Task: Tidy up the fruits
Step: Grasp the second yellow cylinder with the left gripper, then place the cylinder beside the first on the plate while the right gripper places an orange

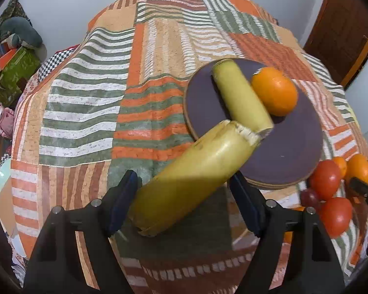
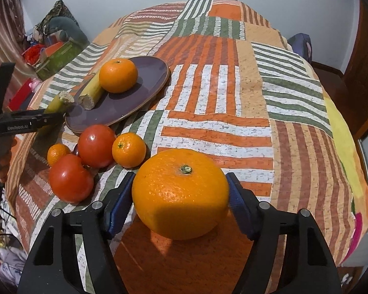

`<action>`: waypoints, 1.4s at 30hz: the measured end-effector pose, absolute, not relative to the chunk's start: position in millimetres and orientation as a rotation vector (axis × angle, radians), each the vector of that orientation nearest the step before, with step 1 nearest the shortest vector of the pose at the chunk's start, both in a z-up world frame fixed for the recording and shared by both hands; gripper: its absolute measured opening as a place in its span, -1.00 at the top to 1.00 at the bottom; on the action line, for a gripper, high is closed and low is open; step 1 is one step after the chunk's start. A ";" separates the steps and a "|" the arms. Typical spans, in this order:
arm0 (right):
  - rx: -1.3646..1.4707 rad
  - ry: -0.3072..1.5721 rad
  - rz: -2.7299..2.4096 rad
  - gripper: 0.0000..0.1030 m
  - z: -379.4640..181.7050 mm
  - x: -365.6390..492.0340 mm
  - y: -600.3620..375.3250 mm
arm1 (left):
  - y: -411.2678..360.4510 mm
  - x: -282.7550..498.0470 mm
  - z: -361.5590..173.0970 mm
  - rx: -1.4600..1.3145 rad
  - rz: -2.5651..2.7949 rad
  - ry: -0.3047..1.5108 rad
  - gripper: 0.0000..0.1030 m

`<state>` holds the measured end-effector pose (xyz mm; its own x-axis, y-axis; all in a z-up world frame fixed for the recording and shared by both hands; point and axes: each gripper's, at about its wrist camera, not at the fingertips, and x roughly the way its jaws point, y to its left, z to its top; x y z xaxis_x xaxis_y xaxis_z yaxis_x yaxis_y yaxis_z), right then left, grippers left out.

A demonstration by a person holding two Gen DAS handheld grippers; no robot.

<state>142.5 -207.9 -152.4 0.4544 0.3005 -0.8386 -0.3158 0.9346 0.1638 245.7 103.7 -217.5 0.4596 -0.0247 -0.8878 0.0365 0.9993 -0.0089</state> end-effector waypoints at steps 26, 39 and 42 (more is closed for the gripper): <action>0.007 1.006 0.357 -0.32 -147.8 145.7 -218.2 | 90.3 243.5 -206.7 -0.035 -0.112 1.093 0.26; -0.016 0.955 0.352 -0.32 -131.9 155.8 -218.7 | 101.3 247.5 -202.8 -0.103 -0.114 1.070 0.27; -0.019 0.919 0.356 -0.32 -120.7 165.9 -216.9 | 101.4 249.6 -198.2 -0.116 -0.114 1.057 0.27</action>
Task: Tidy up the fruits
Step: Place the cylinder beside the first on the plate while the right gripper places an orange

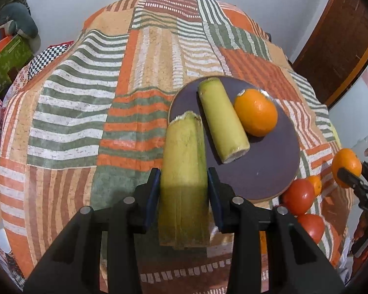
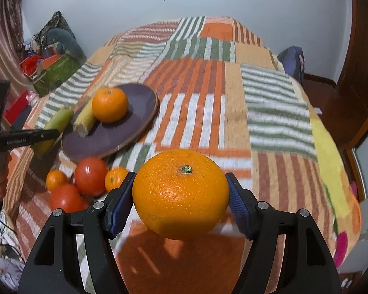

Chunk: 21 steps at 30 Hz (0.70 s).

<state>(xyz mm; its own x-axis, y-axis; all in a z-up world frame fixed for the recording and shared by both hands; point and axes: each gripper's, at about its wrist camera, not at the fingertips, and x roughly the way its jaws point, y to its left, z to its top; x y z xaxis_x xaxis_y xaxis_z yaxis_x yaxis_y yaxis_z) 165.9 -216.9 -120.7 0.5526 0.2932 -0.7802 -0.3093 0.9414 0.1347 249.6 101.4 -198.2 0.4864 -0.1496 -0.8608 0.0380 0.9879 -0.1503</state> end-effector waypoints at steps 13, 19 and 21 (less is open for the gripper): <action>-0.065 0.792 0.413 -0.32 -90.2 207.7 -185.4 | 98.7 275.6 -188.0 -0.149 -0.112 1.025 0.27; -0.094 0.788 0.442 -0.32 -94.2 228.6 -165.0 | 100.1 293.7 -189.4 -0.169 -0.084 1.015 0.27; -0.111 0.800 0.449 -0.32 -99.7 238.9 -155.6 | 99.0 297.5 -191.3 -0.166 -0.079 1.013 0.27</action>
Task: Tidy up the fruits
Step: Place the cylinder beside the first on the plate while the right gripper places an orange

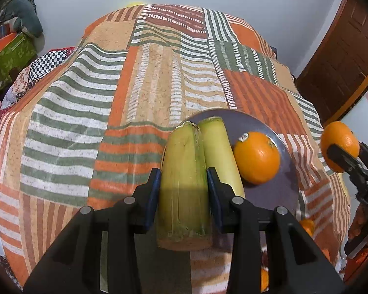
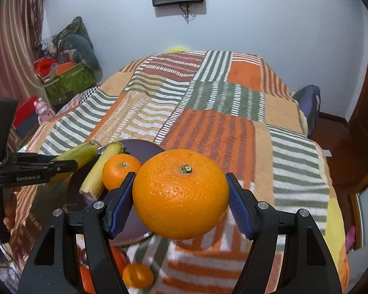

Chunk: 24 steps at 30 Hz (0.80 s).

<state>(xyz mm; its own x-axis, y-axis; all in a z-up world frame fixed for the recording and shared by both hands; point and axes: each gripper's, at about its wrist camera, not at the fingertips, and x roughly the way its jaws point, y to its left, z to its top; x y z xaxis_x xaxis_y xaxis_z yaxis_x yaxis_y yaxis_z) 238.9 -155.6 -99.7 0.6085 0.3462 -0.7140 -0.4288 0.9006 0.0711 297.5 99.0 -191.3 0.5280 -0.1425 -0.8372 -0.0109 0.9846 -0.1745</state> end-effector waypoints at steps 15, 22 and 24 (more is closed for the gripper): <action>-0.158 0.908 0.488 -0.32 -135.4 280.8 -120.9 | 92.8 308.8 -207.2 -0.133 -0.088 1.034 0.27; -0.132 0.953 0.502 -0.33 -136.6 287.9 -123.2 | 85.8 303.6 -195.8 -0.108 -0.104 0.998 0.26; -0.137 0.957 0.502 -0.33 -136.2 286.6 -122.7 | 84.5 302.2 -195.0 -0.103 -0.107 1.001 0.21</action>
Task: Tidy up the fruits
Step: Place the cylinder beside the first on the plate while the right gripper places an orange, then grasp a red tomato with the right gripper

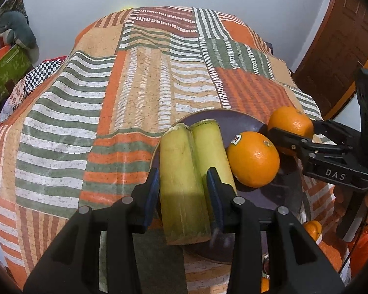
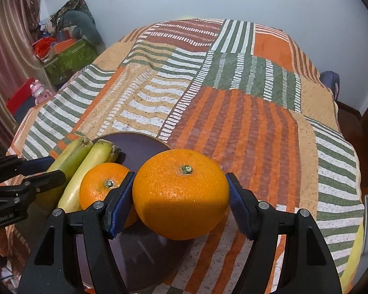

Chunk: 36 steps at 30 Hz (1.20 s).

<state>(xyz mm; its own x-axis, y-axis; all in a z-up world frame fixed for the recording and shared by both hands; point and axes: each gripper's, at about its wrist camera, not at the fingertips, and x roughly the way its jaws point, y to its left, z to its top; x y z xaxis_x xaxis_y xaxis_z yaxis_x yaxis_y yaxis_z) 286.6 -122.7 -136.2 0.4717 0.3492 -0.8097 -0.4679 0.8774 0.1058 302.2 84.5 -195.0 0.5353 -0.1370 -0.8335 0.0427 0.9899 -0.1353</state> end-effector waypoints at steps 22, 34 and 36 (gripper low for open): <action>-0.176 0.838 0.513 -0.47 -90.0 241.7 -134.3 | 79.3 245.7 -141.4 -0.044 -0.074 0.893 -0.20; -0.141 0.792 0.512 -0.56 -72.7 181.0 -155.2 | 62.1 196.0 -122.7 -0.015 -0.102 0.865 -0.42; -0.140 0.803 0.515 -0.57 -76.6 172.1 -155.8 | 59.1 190.9 -125.7 -0.013 -0.107 0.873 -0.43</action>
